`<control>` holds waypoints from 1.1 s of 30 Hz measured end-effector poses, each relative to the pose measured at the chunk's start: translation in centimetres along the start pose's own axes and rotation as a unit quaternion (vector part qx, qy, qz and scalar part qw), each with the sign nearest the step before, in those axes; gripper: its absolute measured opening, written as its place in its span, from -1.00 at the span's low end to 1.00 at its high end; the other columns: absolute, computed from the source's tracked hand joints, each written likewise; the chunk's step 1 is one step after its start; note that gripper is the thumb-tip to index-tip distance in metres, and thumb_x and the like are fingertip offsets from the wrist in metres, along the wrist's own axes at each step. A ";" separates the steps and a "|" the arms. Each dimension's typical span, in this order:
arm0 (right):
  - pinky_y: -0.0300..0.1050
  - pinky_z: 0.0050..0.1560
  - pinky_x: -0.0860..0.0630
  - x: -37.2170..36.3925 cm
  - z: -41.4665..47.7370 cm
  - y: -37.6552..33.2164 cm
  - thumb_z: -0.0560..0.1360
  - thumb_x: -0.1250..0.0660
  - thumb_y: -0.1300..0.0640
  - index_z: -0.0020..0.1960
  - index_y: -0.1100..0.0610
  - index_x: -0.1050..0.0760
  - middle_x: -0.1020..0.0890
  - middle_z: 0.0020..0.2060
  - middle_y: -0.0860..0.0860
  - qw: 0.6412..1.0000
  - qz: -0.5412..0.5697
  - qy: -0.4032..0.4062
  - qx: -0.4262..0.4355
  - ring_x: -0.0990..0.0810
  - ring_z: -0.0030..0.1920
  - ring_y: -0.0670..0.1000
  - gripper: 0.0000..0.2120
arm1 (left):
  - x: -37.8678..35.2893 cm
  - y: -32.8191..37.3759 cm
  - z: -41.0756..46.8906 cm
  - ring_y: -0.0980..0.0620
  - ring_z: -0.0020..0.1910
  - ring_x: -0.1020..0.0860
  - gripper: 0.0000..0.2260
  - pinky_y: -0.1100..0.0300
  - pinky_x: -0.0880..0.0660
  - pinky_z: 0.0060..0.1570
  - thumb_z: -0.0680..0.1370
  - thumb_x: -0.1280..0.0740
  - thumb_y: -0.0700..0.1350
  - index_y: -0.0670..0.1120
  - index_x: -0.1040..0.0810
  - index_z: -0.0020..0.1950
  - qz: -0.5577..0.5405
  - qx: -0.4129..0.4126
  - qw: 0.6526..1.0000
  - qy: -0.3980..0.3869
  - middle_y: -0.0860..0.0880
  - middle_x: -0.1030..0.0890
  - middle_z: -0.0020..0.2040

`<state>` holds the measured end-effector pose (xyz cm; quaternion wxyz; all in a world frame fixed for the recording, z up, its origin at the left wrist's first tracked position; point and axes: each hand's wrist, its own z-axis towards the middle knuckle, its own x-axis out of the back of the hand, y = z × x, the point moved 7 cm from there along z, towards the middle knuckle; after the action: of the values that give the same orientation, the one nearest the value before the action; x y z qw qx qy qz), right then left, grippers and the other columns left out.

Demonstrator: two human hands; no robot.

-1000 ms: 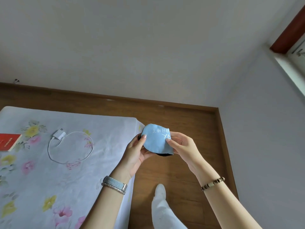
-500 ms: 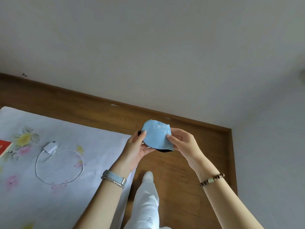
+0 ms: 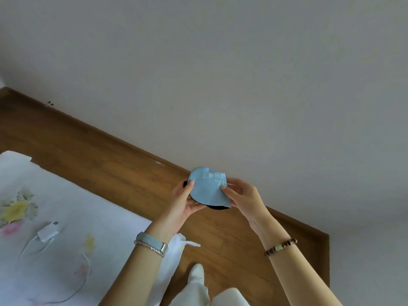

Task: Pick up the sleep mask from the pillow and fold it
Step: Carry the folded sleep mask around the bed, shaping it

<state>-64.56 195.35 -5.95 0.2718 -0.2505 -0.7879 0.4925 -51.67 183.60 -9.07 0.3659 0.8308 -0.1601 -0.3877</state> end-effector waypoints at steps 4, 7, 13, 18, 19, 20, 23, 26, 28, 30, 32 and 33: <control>0.08 0.11 -0.65 -1.1 5.7 -2.8 0.56 -0.37 0.12 0.25 0.13 -0.57 -0.71 0.06 0.05 1.000 -0.003 -0.029 -0.002 -0.69 0.08 0.04 -0.72 | 0.7 3.4 4.0 -0.06 0.09 -0.69 -0.76 0.08 -0.64 -0.08 0.63 -0.25 -0.05 -0.07 -0.53 0.27 -0.020 -0.019 1.000 0.015 -0.19 -0.60 0.23; 0.14 0.12 -0.64 -2.7 10.1 -4.7 0.56 -0.36 0.16 0.26 0.20 -0.56 -0.70 0.09 0.12 0.998 -0.014 -0.068 0.004 -0.69 0.10 0.08 -0.71 | 2.0 5.4 6.8 -0.08 0.15 -0.66 -0.73 0.06 -0.63 -0.03 0.61 -0.27 -0.04 -0.06 -0.52 0.29 -0.042 -0.032 0.998 0.034 -0.18 -0.60 0.25; 0.13 0.10 -0.64 -6.7 19.6 -7.7 0.55 -0.39 0.15 0.18 0.15 -0.60 -0.71 0.06 0.13 0.988 -0.034 -0.150 0.002 -0.70 0.08 0.10 -0.78 | 5.4 8.7 12.7 -0.10 0.24 -0.61 -0.63 0.00 -0.60 0.09 0.58 -0.31 0.00 -0.06 -0.46 0.38 -0.094 -0.058 0.989 0.100 -0.17 -0.57 0.31; 0.08 0.07 -0.66 -10.8 27.2 -11.1 0.53 -0.41 0.10 0.09 0.02 -0.63 -0.74 0.01 0.03 0.970 -0.080 -0.225 0.036 -0.72 0.02 0.01 -0.86 | 8.1 12.0 17.0 -0.16 0.26 -0.59 -0.58 -0.03 -0.61 0.09 0.49 -0.38 -0.01 -0.04 -0.47 0.33 -0.152 -0.095 0.968 0.178 -0.19 -0.55 0.31; 0.09 0.08 -0.66 -11.8 28.5 -11.7 0.53 -0.41 0.09 0.08 0.01 -0.63 -0.74 0.00 0.02 0.966 -0.090 -0.241 0.039 -0.72 0.02 0.01 -0.86 | 8.6 12.6 17.6 -0.16 0.27 -0.58 -0.60 -0.06 -0.59 0.13 0.51 -0.38 -0.02 -0.04 -0.46 0.33 -0.164 -0.104 0.961 0.198 -0.19 -0.54 0.31; 0.09 0.08 -0.66 -12.9 29.7 -12.4 0.52 -0.41 0.09 0.08 0.00 -0.63 -0.73 0.00 0.01 0.960 -0.100 -0.259 0.041 -0.71 0.03 0.00 -0.86 | 9.3 13.3 18.1 -0.16 0.27 -0.57 -0.64 -0.08 -0.57 0.17 0.54 -0.36 -0.04 -0.04 -0.46 0.33 -0.173 -0.115 0.953 0.220 -0.18 -0.54 0.32; 0.08 0.10 -0.65 -16.7 32.5 -14.5 0.53 -0.41 0.07 0.10 -0.03 -0.62 -0.73 0.02 -0.02 0.939 -0.126 -0.318 0.045 -0.70 0.07 0.01 -0.85 | 11.3 15.6 18.7 -0.12 0.20 -0.63 -0.71 -0.05 -0.60 0.14 0.60 -0.30 -0.06 -0.05 -0.47 0.31 -0.174 -0.155 0.931 0.280 -0.16 -0.56 0.29; 0.09 0.13 -0.64 -20.9 34.2 -16.6 0.53 -0.40 0.08 0.08 -0.06 -0.61 -0.71 0.06 0.00 0.917 -0.143 -0.370 0.049 -0.68 0.10 0.02 -0.87 | 13.2 18.3 18.2 -0.08 0.14 -0.66 -0.72 -0.04 -0.62 0.09 0.62 -0.27 -0.08 -0.10 -0.48 0.32 -0.176 -0.196 0.912 0.315 -0.17 -0.56 0.26; 0.09 0.14 -0.63 -24.0 34.9 -17.7 0.54 -0.40 0.08 0.09 -0.06 -0.62 -0.70 0.07 0.00 0.901 -0.147 -0.405 0.051 -0.67 0.12 0.02 -0.86 | 15.0 19.9 17.7 -0.10 0.17 -0.65 -0.69 -0.07 -0.60 0.13 0.62 -0.27 -0.08 -0.14 -0.47 0.35 -0.178 -0.214 0.899 0.339 -0.19 -0.56 0.27; 0.09 0.14 -0.64 -27.2 35.5 -18.6 0.55 -0.38 0.08 0.15 0.00 -0.62 -0.70 0.08 0.01 0.886 -0.151 -0.435 0.053 -0.67 0.13 0.03 -0.81 | 16.9 21.3 17.2 -0.14 0.21 -0.62 -0.66 -0.10 -0.58 0.16 0.61 -0.27 -0.09 -0.15 -0.45 0.37 -0.186 -0.227 0.884 0.364 -0.20 -0.56 0.29; 0.07 0.13 -0.64 -30.3 35.9 -19.3 0.55 -0.38 0.08 0.21 0.05 -0.61 -0.69 0.09 0.02 0.871 -0.159 -0.461 0.062 -0.66 0.15 0.05 -0.76 | 19.0 22.6 16.8 -0.15 0.22 -0.62 -0.66 -0.10 -0.58 0.15 0.61 -0.28 -0.10 -0.16 -0.44 0.37 -0.198 -0.238 0.870 0.383 -0.20 -0.57 0.29; 0.08 0.14 -0.64 -31.9 36.1 -19.6 0.55 -0.37 0.07 0.23 0.07 -0.59 -0.68 0.11 0.02 0.864 -0.161 -0.472 0.065 -0.65 0.16 0.05 -0.73 | 20.1 23.1 16.8 -0.15 0.22 -0.62 -0.67 -0.10 -0.59 0.13 0.61 -0.28 -0.11 -0.16 -0.45 0.36 -0.209 -0.243 0.863 0.390 -0.20 -0.58 0.28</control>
<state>-68.30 143.48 -7.11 -0.0415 0.1605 -0.8173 0.5518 -50.98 148.68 -9.97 0.4995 0.8126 0.2728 -0.1256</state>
